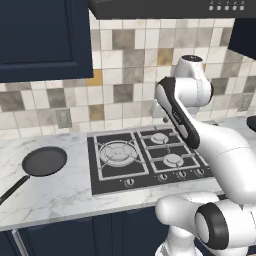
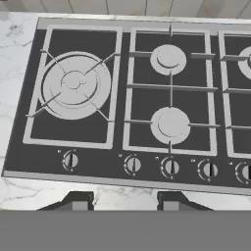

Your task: Place both pans onto different burners. Then place the corn and the shrimp on different pans.

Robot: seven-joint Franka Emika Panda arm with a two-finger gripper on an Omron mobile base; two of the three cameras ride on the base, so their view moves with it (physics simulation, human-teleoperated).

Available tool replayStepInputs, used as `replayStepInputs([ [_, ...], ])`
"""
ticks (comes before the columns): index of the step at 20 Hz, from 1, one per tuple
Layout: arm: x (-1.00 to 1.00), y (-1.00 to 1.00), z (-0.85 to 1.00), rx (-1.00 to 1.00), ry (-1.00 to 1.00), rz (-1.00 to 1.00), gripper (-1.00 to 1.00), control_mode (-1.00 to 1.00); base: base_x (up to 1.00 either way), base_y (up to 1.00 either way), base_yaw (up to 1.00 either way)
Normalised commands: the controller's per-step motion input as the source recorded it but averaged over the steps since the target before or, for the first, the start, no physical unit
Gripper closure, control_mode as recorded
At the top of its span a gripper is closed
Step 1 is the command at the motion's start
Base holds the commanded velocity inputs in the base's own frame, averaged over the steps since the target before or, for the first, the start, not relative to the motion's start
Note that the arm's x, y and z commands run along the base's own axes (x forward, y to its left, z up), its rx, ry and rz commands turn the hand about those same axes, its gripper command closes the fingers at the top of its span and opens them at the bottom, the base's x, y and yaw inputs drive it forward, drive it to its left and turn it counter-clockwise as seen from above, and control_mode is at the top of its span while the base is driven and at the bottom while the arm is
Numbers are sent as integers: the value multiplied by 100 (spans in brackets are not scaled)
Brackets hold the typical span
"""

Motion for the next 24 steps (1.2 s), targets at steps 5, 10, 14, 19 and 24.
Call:
replayStepInputs([
  [5,-18,2,-1,0,0,0,-100,-100,0,0,0],
  [10,-47,33,-15,0,-1,0,-100,-100,0,0,0],
  [14,-44,46,-20,0,-2,0,-100,-100,0,0,0],
  [19,-36,54,-17,0,-2,0,-100,-100,0,0,0],
  [24,-21,58,-19,0,0,-1,-100,-100,0,0,0],
])
